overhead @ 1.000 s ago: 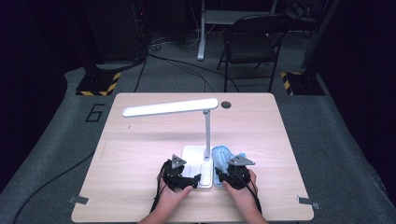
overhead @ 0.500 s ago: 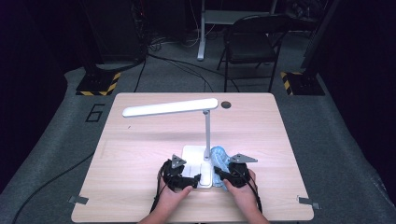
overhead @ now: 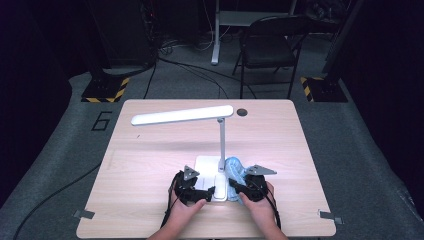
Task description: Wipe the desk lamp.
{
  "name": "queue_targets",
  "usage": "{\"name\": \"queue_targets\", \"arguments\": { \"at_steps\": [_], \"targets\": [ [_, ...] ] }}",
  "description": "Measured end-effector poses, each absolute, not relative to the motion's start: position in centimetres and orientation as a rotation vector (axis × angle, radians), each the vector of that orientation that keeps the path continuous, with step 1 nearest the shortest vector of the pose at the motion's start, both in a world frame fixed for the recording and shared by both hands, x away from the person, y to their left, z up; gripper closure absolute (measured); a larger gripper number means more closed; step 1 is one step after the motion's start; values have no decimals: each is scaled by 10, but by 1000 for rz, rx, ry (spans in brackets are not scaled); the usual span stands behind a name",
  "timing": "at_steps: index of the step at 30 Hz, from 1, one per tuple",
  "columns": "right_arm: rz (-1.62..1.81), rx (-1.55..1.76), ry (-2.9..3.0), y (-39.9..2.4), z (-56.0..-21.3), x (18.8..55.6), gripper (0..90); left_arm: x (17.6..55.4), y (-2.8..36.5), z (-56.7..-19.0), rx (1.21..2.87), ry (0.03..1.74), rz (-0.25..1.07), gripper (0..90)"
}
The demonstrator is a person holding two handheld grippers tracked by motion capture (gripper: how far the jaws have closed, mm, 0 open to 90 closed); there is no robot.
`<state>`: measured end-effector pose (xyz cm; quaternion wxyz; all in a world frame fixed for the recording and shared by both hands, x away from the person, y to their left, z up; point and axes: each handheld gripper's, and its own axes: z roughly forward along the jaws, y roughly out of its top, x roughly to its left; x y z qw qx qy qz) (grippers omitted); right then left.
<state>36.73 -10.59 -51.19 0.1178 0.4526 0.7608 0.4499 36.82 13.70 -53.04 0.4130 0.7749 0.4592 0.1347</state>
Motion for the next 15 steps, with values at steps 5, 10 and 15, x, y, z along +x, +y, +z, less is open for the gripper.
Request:
{"name": "queue_targets", "arguments": {
  "at_steps": [5, 10, 15],
  "targets": [
    [1307, 1321, 2275, -102, -514, 360, 666, 368, 137, -530, 1948, 1155, 338, 14],
    [1292, 1290, 2327, -102, -513, 348, 667, 368, 137, -530, 1944, 1159, 334, 18],
    [1295, 1295, 2360, -99, -511, 340, 666, 368, 139, -530, 1944, 1158, 336, 35]
  ]
}}
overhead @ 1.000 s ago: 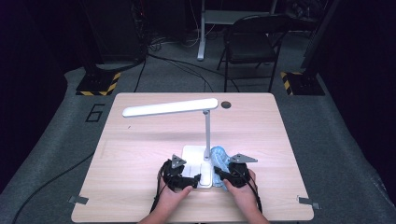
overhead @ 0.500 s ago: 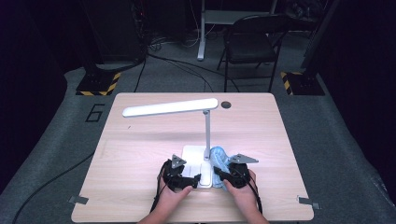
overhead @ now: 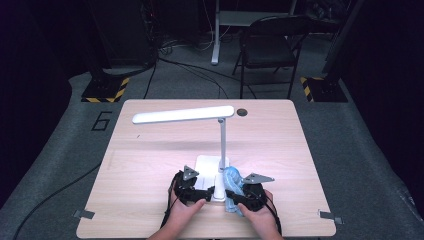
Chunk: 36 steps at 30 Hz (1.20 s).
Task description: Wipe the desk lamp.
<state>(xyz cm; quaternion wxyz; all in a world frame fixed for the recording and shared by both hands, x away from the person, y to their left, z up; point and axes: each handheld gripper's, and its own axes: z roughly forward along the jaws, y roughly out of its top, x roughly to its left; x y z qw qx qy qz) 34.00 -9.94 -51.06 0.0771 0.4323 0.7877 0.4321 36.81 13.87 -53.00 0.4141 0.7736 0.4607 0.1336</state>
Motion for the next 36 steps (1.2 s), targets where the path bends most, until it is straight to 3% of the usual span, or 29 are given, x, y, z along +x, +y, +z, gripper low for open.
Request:
{"name": "queue_targets", "arguments": {
  "at_steps": [36],
  "targets": [
    [1355, 1321, 2222, -107, -520, 365, 652, 369, 140, -530, 1968, 1140, 335, 35]
  ]
}}
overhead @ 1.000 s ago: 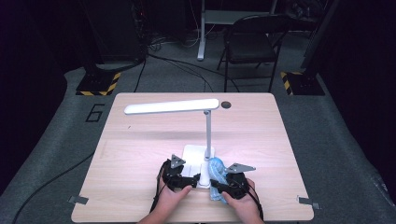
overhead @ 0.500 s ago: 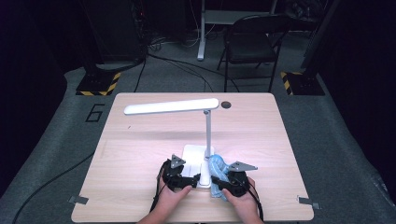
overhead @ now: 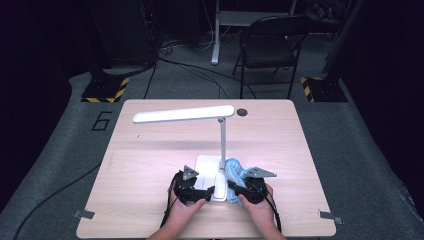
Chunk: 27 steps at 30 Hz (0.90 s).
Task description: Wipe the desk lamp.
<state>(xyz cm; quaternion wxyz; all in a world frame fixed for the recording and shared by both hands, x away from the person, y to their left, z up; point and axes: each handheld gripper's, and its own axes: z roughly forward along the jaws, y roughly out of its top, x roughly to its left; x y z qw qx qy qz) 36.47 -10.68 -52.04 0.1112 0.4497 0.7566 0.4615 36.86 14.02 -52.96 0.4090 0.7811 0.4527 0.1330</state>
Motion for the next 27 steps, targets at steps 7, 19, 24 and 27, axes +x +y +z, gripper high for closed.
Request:
{"name": "queue_targets", "arguments": {
  "at_steps": [7, 19, 24, 27],
  "targets": [
    [1334, 1321, 2198, -112, -509, 369, 664, 369, 140, -530, 1959, 1144, 335, 35],
    [1359, 1293, 2170, -108, -488, 381, 665, 369, 140, -530, 1966, 1142, 335, 35],
    [1351, 1293, 2169, -102, -487, 390, 665, 369, 140, -529, 1967, 1142, 334, 35],
    [1313, 1304, 2190, -98, -491, 397, 666, 369, 140, -530, 1967, 1141, 334, 35]
  ]
}}
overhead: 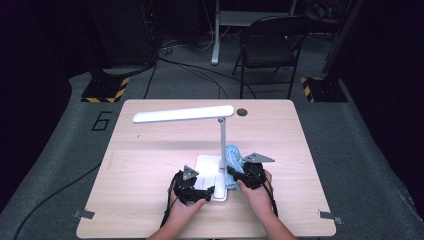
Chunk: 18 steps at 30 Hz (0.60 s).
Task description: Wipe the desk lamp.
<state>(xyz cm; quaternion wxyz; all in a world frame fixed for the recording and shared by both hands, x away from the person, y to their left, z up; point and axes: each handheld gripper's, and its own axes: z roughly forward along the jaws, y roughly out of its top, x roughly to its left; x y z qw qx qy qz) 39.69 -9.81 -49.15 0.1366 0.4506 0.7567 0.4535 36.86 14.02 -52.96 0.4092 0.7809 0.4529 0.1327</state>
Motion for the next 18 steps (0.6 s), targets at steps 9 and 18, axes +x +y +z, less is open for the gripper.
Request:
{"name": "queue_targets", "arguments": {
  "at_steps": [9, 18],
  "targets": [
    [1262, 1325, 2241, -96, -503, 407, 666, 368, 140, -530, 1961, 1147, 332, 32],
    [1261, 1299, 2251, -94, -499, 405, 670, 368, 138, -530, 1942, 1155, 331, 31]
  ]
}}
